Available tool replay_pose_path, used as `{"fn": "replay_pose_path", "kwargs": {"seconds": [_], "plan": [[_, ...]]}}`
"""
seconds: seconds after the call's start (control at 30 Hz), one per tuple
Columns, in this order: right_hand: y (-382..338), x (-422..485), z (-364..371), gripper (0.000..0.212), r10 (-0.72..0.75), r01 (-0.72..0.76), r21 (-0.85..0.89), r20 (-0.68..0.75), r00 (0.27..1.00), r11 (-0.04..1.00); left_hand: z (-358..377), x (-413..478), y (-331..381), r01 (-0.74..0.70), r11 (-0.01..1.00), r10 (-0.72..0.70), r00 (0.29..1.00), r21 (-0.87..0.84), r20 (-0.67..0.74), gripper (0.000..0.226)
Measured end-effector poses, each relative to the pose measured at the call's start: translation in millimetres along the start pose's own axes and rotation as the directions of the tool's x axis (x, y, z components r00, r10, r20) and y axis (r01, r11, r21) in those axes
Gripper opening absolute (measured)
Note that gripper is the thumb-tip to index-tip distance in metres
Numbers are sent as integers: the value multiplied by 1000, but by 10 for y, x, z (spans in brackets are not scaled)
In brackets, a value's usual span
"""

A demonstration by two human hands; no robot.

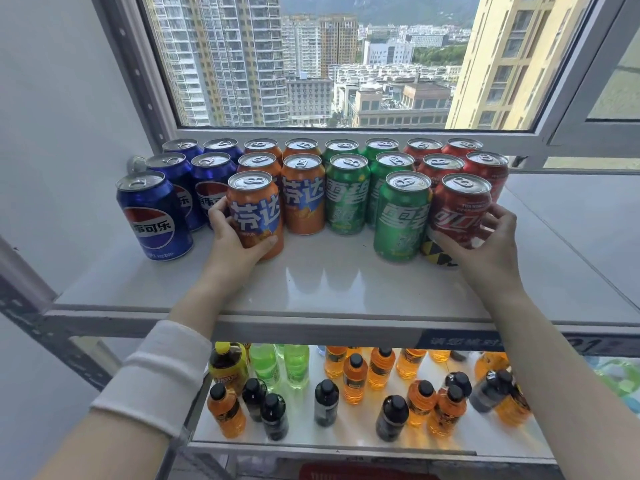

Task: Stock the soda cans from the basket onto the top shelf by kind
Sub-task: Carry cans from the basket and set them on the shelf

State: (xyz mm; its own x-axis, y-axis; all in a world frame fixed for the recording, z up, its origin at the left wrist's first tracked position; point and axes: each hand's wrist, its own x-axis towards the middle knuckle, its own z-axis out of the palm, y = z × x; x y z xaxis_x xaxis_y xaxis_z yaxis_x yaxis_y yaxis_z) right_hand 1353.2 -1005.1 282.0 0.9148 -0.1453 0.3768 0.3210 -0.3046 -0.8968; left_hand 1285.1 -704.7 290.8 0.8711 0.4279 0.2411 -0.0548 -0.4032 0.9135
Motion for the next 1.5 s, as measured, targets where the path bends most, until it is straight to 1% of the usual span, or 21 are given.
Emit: {"fn": "replay_pose_path", "kwargs": {"seconds": [0.1, 0.17, 0.27, 0.3, 0.37, 0.43, 0.57, 0.7, 0.83, 0.97, 1.03, 1.13, 1.23, 1.37, 1.5], "plan": [[-11, -24, 8, 80, -4, 4, 13, 1, 1000, 1000, 6, -16, -8, -6, 1000, 6, 1000, 24, -18, 84], [-25, -52, 14, 81, -10, 10, 19, -1, 1000, 1000, 5, -36, -13, -6, 999, 6, 1000, 43, -20, 89], [-77, -122, 27, 87, 12, -10, 35, -44, 999, 999, -21, -101, -29, -20, 1000, 21, 1000, -22, 11, 100], [-100, -153, 28, 90, 23, -22, 23, -67, 997, 1000, -43, -133, -40, -31, 999, 31, 999, -18, 11, 103], [-139, -237, 28, 94, 42, -46, -29, -120, 992, 999, -105, -210, -66, -64, 995, 64, 998, 74, -3, 103], [-182, -353, 32, 95, 47, -61, -87, -156, 987, 994, -179, -313, -76, -116, 981, 121, 992, 152, -22, 98], [-241, -679, 69, 89, 53, -84, -169, -182, 982, 982, -286, -581, -50, -189, 955, 206, 977, 227, -53, 81], [-307, -1098, 99, 86, -30, -20, -277, -172, 985, 961, -334, -879, 16, -263, 922, 292, 954, 286, -64, 69], [-440, -1587, 165, 81, -112, 68, -375, -98, 989, 924, -460, -1263, 12, -334, 896, 354, 935, 292, -16, 65], [-565, -2148, 289, 78, -170, 154, -378, -9, 985, 913, -682, -1742, -130, -305, 895, 322, 947, 326, 2, 61], [-549, -2481, 326, 76, -168, 175, -374, 50, 984, 911, -789, -2002, -253, -287, 894, 293, 955, 343, 37, 61], [-456, -3039, 351, 74, -100, 144, -386, 130, 986, 911, -954, -2384, -457, -231, 896, 211, 973, 380, 96, 61], [-434, -3518, 423, 74, -39, 119, -391, 207, 977, 913, -1147, -2692, -615, -187, 894, 148, 981, 408, 124, 61], [-476, -3992, 584, 73, -14, 108, -396, 234, 972, 912, -1376, -2968, -774, -161, 900, 108, 983, 405, 151, 59], [-535, -4449, 826, 71, 46, 62, -385, 266, 963, 921, -1632, -3124, -971, -126, 915, 67, 984, 383, 163, 60]]}}
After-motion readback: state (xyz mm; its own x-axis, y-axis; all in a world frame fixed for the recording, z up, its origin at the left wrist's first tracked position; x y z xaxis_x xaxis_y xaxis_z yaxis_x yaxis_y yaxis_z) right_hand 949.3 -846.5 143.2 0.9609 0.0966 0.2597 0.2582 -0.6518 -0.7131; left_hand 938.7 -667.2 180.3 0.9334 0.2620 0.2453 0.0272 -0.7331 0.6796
